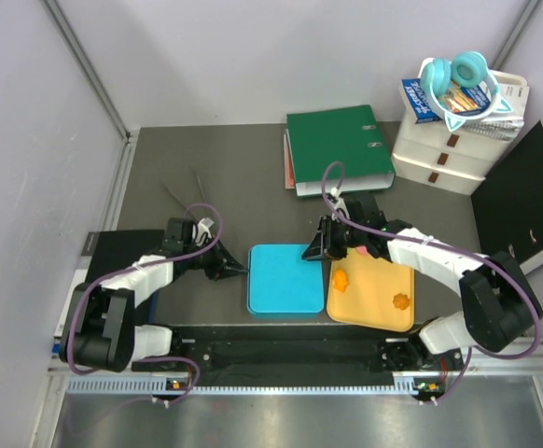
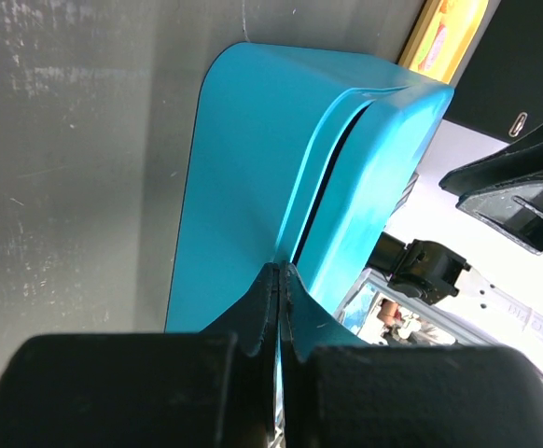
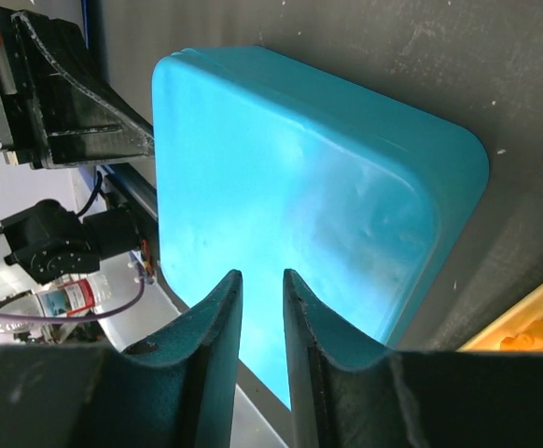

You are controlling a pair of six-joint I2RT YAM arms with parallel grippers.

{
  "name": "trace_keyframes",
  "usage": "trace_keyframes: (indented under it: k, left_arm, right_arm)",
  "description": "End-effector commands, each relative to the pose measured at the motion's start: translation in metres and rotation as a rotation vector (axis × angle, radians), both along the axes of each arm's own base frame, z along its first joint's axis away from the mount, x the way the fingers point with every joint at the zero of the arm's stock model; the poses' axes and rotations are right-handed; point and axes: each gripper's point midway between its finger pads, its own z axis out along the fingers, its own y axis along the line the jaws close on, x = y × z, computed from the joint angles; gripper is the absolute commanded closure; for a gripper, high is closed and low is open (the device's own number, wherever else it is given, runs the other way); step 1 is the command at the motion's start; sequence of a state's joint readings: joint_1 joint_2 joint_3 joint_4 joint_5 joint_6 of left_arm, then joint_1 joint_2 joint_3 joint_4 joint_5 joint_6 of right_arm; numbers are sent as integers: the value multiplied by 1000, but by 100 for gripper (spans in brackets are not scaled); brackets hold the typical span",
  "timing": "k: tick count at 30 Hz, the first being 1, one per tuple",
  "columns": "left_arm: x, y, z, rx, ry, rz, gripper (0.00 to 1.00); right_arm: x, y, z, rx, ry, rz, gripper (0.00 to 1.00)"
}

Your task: Pack the cookies

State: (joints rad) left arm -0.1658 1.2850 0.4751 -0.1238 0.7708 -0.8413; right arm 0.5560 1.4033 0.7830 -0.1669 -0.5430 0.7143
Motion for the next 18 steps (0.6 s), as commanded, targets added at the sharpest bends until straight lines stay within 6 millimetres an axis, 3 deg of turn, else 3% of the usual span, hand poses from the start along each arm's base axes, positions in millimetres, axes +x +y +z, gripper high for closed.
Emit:
trace_keyframes:
  k: [1,7,12,14,18]
  left_arm:
    - [12,1,3,29,-55,7,100]
    - [18,8,6,78,-73,38,100]
    - [27,17,4,135,-71,77,100]
    - [28,19,0,149,-58,83,100]
    - [28,22,-9,174,-26,94,100]
  right_arm:
    - [9,10,24,49,-84,22,75]
    - [19,-3,43,23,-174,-59,76]
    - [29,-36,57,-43,-227,-175,78]
    - [33,-52,50,-106,-230,-222,80]
    - [24,-78,13,-232,-135,-254,95]
